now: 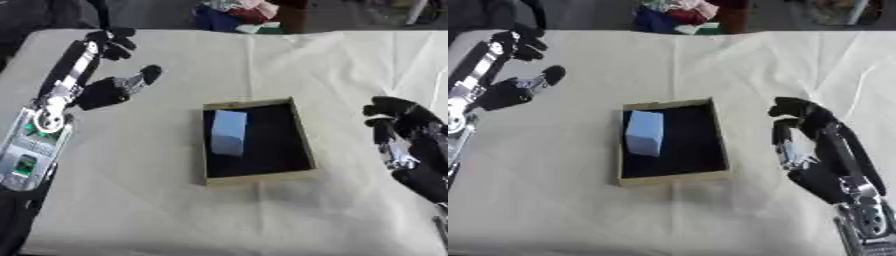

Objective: Pick up objects on the table and place them in the box.

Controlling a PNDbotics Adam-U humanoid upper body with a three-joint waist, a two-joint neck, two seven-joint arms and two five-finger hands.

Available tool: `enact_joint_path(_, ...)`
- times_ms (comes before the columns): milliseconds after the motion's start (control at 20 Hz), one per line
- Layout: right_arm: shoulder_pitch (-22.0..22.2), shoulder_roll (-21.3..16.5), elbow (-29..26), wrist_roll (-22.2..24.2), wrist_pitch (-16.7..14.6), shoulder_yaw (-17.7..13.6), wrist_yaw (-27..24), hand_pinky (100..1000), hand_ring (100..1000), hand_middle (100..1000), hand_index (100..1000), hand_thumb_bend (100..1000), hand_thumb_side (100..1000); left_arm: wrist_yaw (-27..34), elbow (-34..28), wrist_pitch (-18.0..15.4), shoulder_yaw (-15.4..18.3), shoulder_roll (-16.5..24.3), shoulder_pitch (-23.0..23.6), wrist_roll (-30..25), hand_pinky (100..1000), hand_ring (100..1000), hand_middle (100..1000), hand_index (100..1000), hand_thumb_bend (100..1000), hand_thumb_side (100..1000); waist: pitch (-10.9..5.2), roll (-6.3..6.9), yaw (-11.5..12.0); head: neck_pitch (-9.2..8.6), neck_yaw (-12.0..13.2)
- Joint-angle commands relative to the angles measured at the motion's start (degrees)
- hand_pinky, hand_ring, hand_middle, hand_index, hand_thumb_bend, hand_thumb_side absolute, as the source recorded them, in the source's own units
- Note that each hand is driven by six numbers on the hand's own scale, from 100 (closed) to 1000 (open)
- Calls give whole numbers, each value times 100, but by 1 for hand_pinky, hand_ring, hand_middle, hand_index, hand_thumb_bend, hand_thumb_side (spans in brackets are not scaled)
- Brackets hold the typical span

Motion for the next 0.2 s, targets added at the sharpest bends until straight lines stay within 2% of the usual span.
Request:
enact_joint_path(50,-38,-32,-90,-19,6,-31,29,729,811,660,826,100,498,-10,-33,-3,36,70,-46,-18,785,718,691,880,596,656,-63,11,-14,10,-20)
enact_joint_path(200,-41,-30,-88,-12,5,-30,33,729,811,660,826,100,495,-28,-42,-5,34,65,-66,-31,785,718,691,881,596,656,-54,7,-11,-3,-25)
